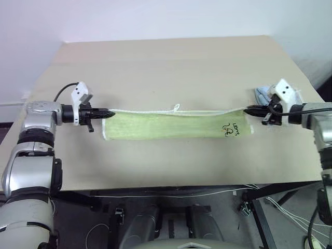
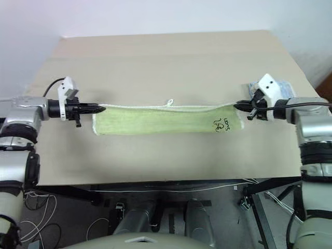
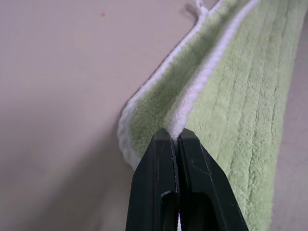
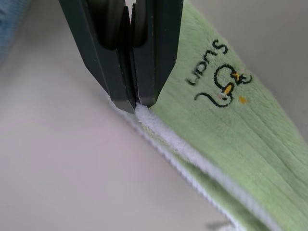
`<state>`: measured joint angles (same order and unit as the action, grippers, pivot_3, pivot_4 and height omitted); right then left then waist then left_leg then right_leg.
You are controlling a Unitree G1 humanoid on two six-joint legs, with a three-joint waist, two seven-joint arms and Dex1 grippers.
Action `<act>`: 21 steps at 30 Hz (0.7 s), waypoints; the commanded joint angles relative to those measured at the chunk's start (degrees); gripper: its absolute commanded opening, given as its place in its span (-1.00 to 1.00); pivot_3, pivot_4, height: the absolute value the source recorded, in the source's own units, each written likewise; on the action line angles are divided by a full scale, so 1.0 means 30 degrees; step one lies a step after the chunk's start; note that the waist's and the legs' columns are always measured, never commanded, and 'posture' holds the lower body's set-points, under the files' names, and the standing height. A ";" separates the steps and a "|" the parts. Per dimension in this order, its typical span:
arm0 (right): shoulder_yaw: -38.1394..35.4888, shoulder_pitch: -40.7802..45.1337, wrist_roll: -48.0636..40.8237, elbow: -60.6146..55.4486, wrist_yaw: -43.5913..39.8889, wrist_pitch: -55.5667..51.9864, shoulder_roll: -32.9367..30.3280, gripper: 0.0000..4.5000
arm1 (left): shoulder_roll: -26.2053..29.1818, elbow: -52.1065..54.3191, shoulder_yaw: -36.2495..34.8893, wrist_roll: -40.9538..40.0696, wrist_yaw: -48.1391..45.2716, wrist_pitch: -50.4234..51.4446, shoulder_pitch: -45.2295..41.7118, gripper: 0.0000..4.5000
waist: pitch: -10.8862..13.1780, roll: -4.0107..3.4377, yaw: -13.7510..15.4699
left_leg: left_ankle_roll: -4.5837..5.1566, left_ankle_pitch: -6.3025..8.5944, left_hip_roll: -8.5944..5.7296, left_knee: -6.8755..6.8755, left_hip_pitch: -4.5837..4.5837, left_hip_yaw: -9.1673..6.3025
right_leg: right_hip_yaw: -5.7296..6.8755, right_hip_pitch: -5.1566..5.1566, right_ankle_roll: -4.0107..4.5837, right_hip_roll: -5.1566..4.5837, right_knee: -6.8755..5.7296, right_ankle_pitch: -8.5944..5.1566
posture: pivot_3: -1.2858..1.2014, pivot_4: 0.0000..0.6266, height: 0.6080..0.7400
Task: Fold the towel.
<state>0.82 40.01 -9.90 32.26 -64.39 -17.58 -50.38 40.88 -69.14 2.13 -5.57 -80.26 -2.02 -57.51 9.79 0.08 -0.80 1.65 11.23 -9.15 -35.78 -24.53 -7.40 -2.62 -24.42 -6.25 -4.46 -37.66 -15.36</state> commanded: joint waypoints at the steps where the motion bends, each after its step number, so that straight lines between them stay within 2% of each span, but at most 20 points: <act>1: -0.0213 0.1070 0.0521 0.1197 0.0321 0.1046 0.0086 -1.00 | -0.0057 -0.0553 -0.0521 0.0348 0.1262 -0.0514 -0.0630 -0.99 | 0.0000 0.0000 -0.0003 | 0.0000 0.0000 0.0000 -0.0004 0.0000 0.0000 | 0.0000 -0.0002 0.0000 0.0002 -0.0007 0.0000 | 0.03 -0.52 1.00; 8: -0.0350 0.1579 0.0672 0.2268 0.0446 0.1330 0.0335 -1.00 | -0.0400 -0.0764 -0.0925 0.0551 0.1567 -0.0767 -0.0629 -0.99 | 0.0001 0.0002 -0.0036 | -0.0006 -0.0002 -0.0001 -0.0073 0.0001 0.0002 | -0.0004 -0.0006 0.0000 0.0007 -0.0092 -0.0001 | 0.03 -0.52 1.00; 13: -0.0399 0.2242 0.0720 0.2904 0.0836 0.1209 0.0860 -1.00 | -0.0508 -0.0883 -0.0996 0.0927 0.3210 -0.1598 -0.0517 -0.99 | 0.0001 0.0002 -0.0075 | -0.0033 -0.0019 -0.0001 -0.0090 0.0009 -0.0001 | -0.0004 -0.0011 0.0000 0.0010 -0.0142 0.0000 | 0.03 -0.52 1.00; 16: -0.0811 0.2098 0.0095 0.2377 0.0573 0.0828 0.1060 -1.00 | -0.0515 -0.0893 -0.1347 0.0628 0.2803 -0.1128 -0.0497 -0.70 | 0.0001 0.0002 -0.0058 | -0.0038 -0.0022 -0.0001 -0.0089 0.0008 -0.0003 | -0.0004 -0.0013 0.0000 0.0011 -0.0143 -0.0001 | 0.03 -0.52 1.00; 19: -0.0898 0.2088 -0.0055 0.2078 0.0534 0.0390 0.1109 -0.72 | -0.0442 -0.0826 -0.1553 0.0715 0.3178 -0.1348 -0.0406 -0.28 | 0.0000 0.0002 -0.0059 | -0.0036 -0.0022 -0.0004 -0.0090 0.0005 -0.0002 | -0.0005 -0.0014 0.0000 0.0009 -0.0140 0.0000 | 0.03 -0.52 1.00; 21: -0.0968 0.2045 -0.0239 0.1886 0.0320 0.0189 0.1097 -0.42 | -0.0365 -0.0761 -0.1685 0.0682 0.2976 -0.1327 -0.0308 0.06 | 0.0000 0.0001 -0.0062 | -0.0037 -0.0022 -0.0004 -0.0091 0.0006 -0.0003 | -0.0005 -0.0014 0.0000 0.0010 -0.0142 -0.0001 | 0.03 -0.52 1.00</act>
<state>-0.19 45.18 -9.47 40.20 -62.93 -16.71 -46.62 38.56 -71.92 -1.43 -3.04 -71.00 -5.48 -58.02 9.79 0.09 -0.99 1.54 11.16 -9.16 -36.05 -24.51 -7.41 -2.64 -24.47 -6.25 -4.42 -38.09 -15.36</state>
